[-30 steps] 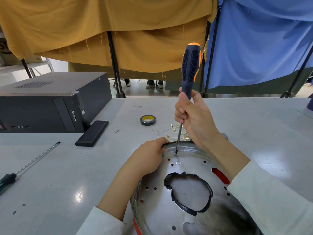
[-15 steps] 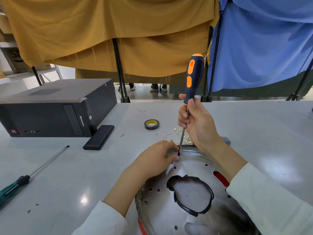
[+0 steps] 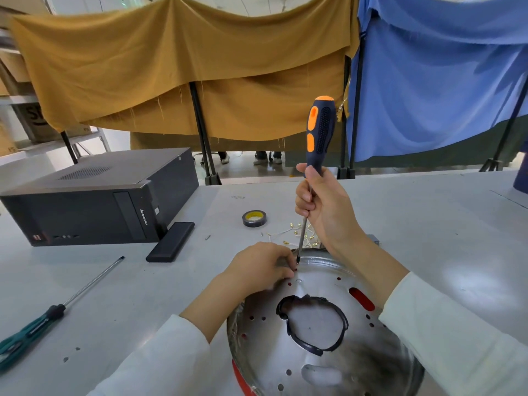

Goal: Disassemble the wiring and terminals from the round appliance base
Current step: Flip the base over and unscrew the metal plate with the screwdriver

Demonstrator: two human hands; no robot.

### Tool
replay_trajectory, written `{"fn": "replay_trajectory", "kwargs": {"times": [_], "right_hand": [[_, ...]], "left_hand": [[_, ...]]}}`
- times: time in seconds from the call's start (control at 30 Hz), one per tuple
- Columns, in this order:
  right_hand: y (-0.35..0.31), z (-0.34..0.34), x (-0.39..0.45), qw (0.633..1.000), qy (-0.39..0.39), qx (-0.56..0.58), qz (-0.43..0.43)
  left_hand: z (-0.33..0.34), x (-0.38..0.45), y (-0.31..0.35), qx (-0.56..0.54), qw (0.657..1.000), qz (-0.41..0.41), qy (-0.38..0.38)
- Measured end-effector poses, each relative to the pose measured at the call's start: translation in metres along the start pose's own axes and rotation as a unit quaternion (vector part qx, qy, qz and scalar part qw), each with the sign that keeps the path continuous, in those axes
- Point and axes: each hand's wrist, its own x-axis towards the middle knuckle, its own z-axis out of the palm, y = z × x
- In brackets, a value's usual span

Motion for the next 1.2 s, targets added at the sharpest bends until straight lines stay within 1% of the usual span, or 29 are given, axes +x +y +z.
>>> {"fn": "replay_trajectory", "kwargs": {"times": [0.1, 0.27, 0.4, 0.57, 0.63, 0.7, 0.77, 0.8, 0.87, 0.93, 0.97, 1.03, 1.1, 1.2], "right_hand": [[-0.006, -0.007, -0.005, 1.0, 0.023, -0.004, 0.0], [-0.012, -0.014, -0.014, 0.997, 0.062, 0.041, -0.002], [-0.013, -0.017, -0.02, 0.997, 0.066, 0.05, -0.003], [-0.011, -0.019, -0.022, 0.996, 0.064, 0.061, -0.001], [-0.009, -0.021, -0.021, 0.996, 0.084, 0.029, -0.004], [-0.008, -0.024, -0.021, 0.99, 0.12, -0.074, -0.007], [-0.01, -0.03, -0.021, 0.977, 0.131, -0.167, -0.01], [-0.012, -0.033, -0.022, 0.977, 0.117, -0.177, -0.011], [-0.016, -0.039, -0.022, 0.986, 0.074, -0.151, -0.006], [-0.018, -0.044, -0.024, 0.989, 0.041, -0.144, 0.014], [-0.017, -0.045, -0.025, 0.989, 0.027, -0.143, 0.025], [-0.014, -0.048, -0.028, 0.991, -0.011, -0.124, 0.048], [-0.01, -0.049, -0.033, 0.99, -0.064, -0.102, 0.073], [-0.005, -0.051, -0.04, 0.978, -0.13, -0.118, 0.115]], "left_hand": [[0.0, 0.001, 0.002, 0.006, 1.0, -0.001, 0.008], [0.005, 0.002, 0.006, 0.006, 0.999, 0.006, 0.032], [0.007, 0.0, 0.007, -0.009, 0.998, 0.025, 0.065], [0.009, -0.005, 0.001, -0.042, 0.996, 0.038, 0.073], [0.008, -0.005, -0.004, -0.053, 0.995, 0.037, 0.079], [0.006, -0.008, -0.01, -0.073, 0.992, 0.045, 0.096], [0.002, -0.012, -0.018, -0.095, 0.985, 0.052, 0.131], [0.001, -0.016, -0.023, -0.115, 0.982, 0.043, 0.146], [-0.003, -0.022, -0.034, -0.187, 0.969, 0.007, 0.164], [-0.007, -0.026, -0.044, -0.276, 0.944, -0.026, 0.18], [-0.009, -0.027, -0.048, -0.302, 0.934, -0.038, 0.188], [-0.01, -0.03, -0.053, -0.309, 0.927, -0.057, 0.204], [-0.008, -0.03, -0.058, -0.286, 0.93, -0.079, 0.217], [0.001, -0.03, -0.064, -0.263, 0.933, -0.116, 0.219]]}}
